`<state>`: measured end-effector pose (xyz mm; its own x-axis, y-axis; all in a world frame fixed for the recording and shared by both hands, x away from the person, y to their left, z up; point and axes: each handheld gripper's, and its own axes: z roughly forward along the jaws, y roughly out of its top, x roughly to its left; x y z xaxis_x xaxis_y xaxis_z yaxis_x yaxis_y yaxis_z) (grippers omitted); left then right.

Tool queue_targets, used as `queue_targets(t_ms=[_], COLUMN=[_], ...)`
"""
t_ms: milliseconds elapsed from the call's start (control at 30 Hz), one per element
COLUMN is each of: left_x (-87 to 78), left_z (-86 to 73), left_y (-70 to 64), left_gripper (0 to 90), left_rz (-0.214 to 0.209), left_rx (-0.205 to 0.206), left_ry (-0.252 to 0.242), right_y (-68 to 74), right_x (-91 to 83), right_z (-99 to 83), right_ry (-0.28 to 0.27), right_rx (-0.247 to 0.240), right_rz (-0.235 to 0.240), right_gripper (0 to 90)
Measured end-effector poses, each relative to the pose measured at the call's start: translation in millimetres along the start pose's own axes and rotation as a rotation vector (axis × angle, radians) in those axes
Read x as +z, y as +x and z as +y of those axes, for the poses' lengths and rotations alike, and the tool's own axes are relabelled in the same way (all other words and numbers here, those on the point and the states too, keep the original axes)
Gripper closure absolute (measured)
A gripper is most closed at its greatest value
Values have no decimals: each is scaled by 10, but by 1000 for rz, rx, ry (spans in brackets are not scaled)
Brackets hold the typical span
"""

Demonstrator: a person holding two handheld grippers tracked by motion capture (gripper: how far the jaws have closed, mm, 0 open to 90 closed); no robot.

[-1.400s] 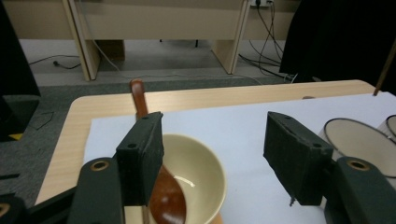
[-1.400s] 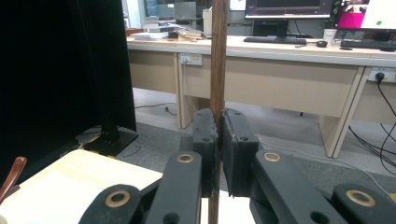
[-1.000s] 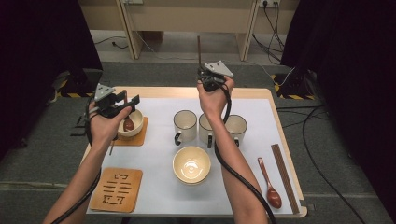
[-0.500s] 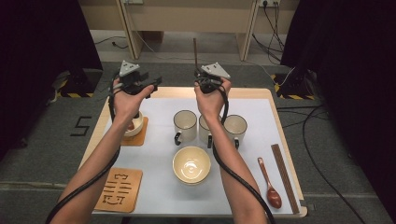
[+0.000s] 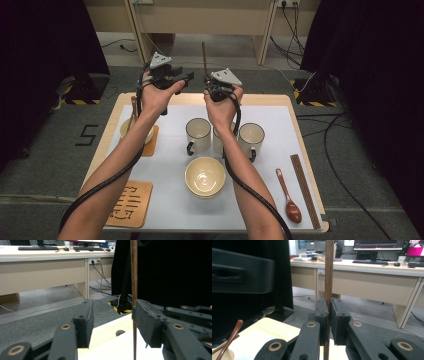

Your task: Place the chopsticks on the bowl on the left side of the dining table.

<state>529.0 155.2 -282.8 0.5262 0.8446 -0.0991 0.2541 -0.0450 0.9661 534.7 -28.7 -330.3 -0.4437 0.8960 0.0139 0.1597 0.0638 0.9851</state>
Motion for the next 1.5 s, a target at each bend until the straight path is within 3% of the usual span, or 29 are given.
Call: queue_targets(t_ms=[200,633,833,967,1233,1500], left_x=[124,327,360,345,241,56], left_z=[58,121,127,121,158,166], left_y=[-68,-147,-160,-180,-149,-41], left_gripper=[550,693,825,837,837,838], left_rz=[-58,-55,-56,-54,-27,8], left_rx=[-40,-27,-36,-41,-17,-5], left_ry=[-12,-1,-4,-5,-27,-35], right_y=[29,83,86,74,47,-48], right_x=[9,-1,-24,-28,-116,-236], right_z=[-15,-45,-47,-56,-3,20], right_ry=[0,2,0,2,18,58], right_rx=[4,-15,-20,-21,-21,-14], right_rz=[6,15,11,17,26,24], right_gripper=[848,848,848,834,668,605])
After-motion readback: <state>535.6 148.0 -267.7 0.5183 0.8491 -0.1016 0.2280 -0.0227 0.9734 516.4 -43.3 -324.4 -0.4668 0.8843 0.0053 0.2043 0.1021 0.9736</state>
